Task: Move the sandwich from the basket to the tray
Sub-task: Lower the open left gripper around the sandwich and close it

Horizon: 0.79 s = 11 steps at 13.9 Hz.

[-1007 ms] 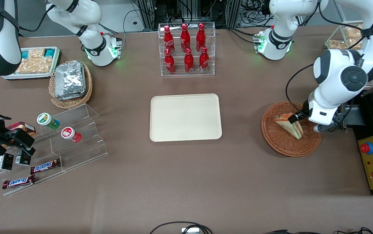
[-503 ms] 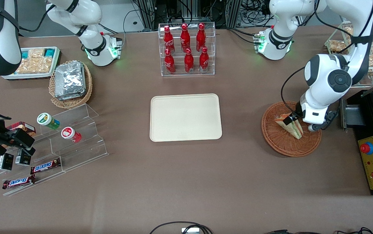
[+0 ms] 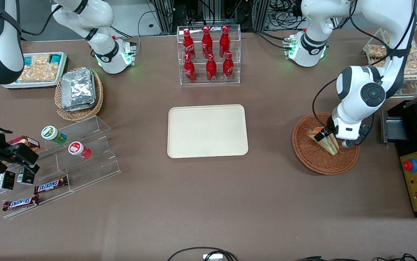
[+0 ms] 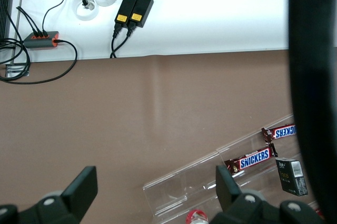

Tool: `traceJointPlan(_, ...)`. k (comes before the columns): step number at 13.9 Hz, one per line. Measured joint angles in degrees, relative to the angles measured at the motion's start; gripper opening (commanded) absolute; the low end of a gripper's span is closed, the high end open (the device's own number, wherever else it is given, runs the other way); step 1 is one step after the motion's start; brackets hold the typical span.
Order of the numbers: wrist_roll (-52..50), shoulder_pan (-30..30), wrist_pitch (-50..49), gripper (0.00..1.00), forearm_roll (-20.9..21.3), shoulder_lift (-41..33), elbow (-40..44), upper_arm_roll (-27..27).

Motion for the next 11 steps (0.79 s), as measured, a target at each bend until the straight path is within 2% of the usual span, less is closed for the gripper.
traceJointPlan(3, -0.84, 0.0, 2.59, 0.97, 0.0, 2.27, -0.2, 0.12)
traceJointPlan(6, -1.42, 0.01, 3.74, 0.84, 0.0, 3.95, -0.3, 0.54)
traceJointPlan(7, -1.42, 0.03, 3.77, 0.75, 0.03, 4.16, -0.31, 0.79)
traceJointPlan(8, -1.42, 0.04, 3.77, 0.58, 0.03, 4.24, -0.31, 0.93)
traceJointPlan(9, -1.43, 0.04, 3.77, 0.33, 0.04, 4.24, -0.36, 0.95)
traceJointPlan(10, -1.43, 0.03, 3.77, 0.15, 0.09, 4.25, -0.48, 0.95)
traceJointPlan(11, -1.43, 0.04, 3.77, 0.03, 0.46, 4.26, -0.64, 0.95)
